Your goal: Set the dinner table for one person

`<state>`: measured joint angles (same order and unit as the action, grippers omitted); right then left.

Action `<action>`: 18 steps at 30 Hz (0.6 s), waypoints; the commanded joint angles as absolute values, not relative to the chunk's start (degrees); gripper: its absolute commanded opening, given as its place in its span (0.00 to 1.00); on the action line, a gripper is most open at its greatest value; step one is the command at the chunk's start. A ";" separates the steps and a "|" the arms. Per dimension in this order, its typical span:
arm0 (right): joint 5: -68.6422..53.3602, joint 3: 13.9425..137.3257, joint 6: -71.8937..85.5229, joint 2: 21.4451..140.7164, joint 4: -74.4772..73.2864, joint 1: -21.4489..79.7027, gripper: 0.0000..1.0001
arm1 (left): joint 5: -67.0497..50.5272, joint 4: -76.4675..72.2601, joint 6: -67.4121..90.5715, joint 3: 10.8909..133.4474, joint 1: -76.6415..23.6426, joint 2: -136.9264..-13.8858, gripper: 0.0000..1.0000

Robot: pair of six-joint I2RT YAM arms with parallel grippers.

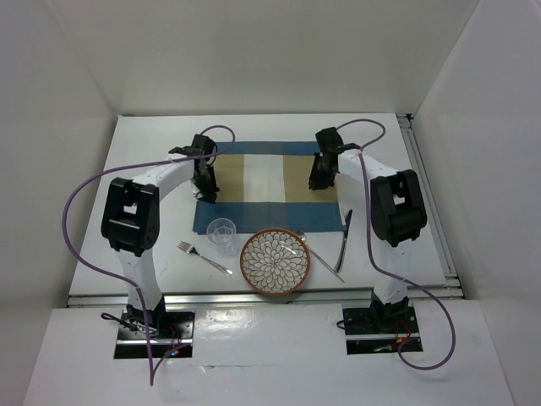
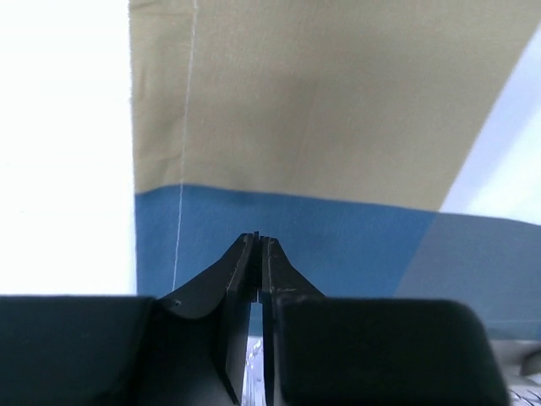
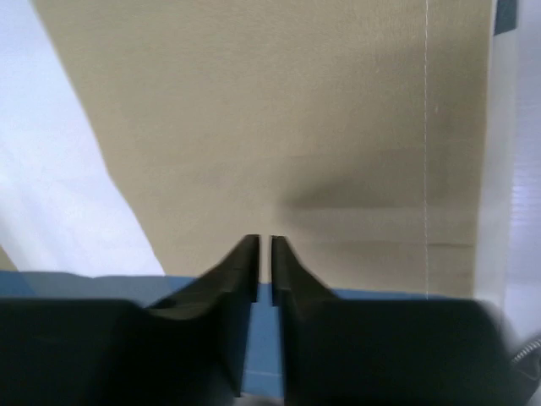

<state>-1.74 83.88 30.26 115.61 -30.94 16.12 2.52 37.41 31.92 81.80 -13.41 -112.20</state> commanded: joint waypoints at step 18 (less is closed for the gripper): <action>-13.27 38.43 49.72 62.86 -32.45 29.61 0.84 | 2.30 42.20 31.38 77.00 -12.66 -77.45 0.49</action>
<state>-10.33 43.81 42.00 65.28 -33.30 28.14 4.86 41.60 31.55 79.35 -12.93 -80.23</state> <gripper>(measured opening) 0.841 0.490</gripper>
